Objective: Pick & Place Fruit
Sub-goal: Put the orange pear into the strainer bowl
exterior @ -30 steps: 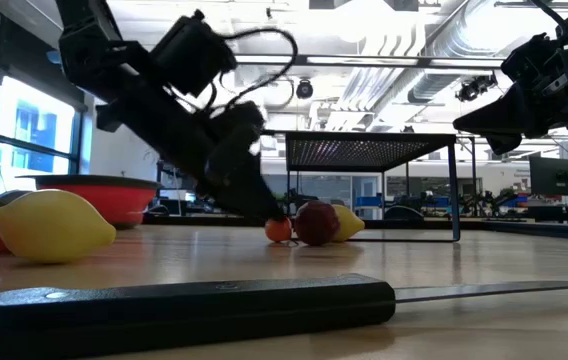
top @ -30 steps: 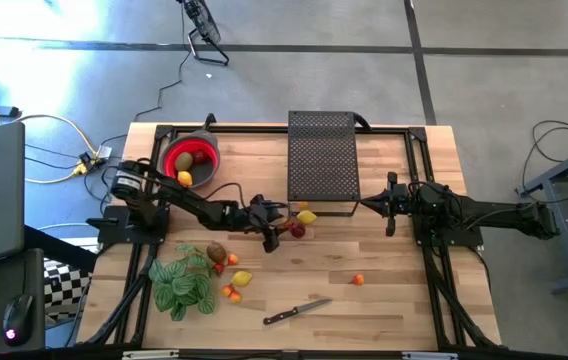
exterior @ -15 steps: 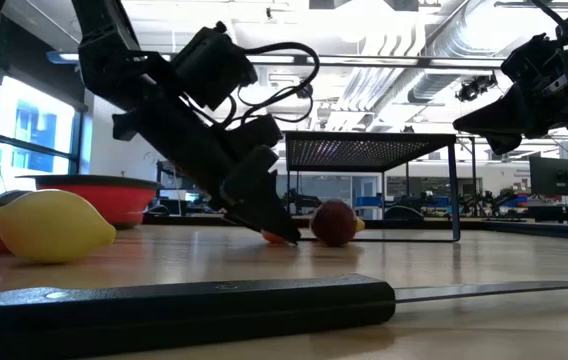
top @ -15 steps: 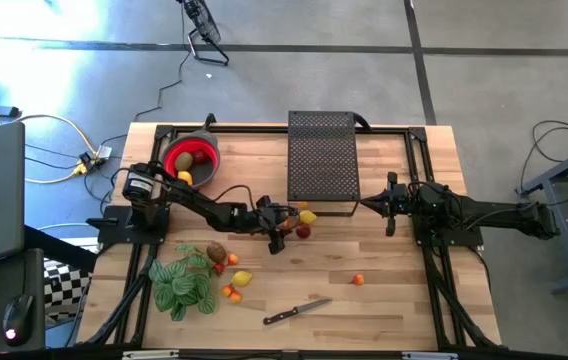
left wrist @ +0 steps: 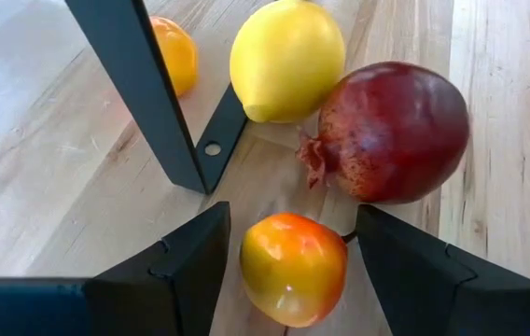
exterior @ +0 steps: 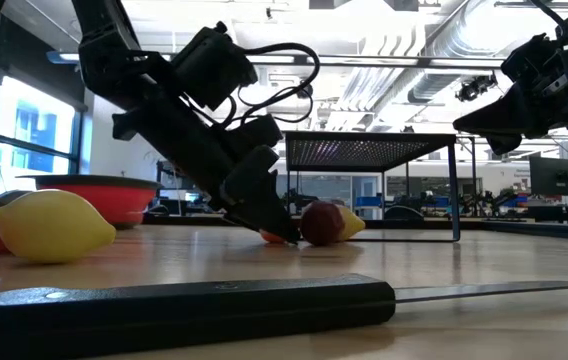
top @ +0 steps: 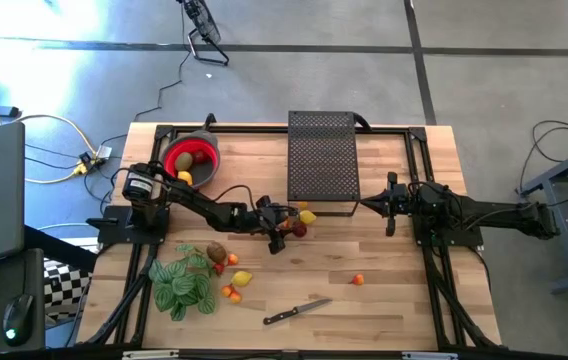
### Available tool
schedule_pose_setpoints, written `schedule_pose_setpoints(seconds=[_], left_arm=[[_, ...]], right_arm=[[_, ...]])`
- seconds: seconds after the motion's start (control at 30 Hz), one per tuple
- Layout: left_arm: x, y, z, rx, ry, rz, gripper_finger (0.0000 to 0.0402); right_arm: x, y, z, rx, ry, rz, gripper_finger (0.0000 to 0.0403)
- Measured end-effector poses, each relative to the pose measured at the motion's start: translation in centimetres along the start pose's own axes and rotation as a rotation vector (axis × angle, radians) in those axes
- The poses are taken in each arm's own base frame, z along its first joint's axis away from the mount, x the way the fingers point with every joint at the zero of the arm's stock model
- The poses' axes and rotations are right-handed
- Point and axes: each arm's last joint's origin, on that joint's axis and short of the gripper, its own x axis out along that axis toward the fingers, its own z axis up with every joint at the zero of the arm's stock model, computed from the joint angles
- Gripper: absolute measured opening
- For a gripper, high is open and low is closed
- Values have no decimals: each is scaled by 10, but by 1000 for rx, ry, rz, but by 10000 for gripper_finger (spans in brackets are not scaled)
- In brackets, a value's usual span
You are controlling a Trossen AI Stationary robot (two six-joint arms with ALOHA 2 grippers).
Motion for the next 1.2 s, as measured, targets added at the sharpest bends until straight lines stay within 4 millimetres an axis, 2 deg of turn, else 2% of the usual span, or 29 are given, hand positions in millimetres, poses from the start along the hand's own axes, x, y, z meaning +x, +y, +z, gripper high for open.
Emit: schedule_pose_setpoints(seconds=[0.8, 1.2], left_arm=[[-1, 0, 1, -4, 6, -22, 227], [-1, 0, 0, -9, 19, -19, 125]], right_arm=[[0, 0, 0, 0, 1, 1, 2], [0, 0, 0, 0, 1, 1, 2]])
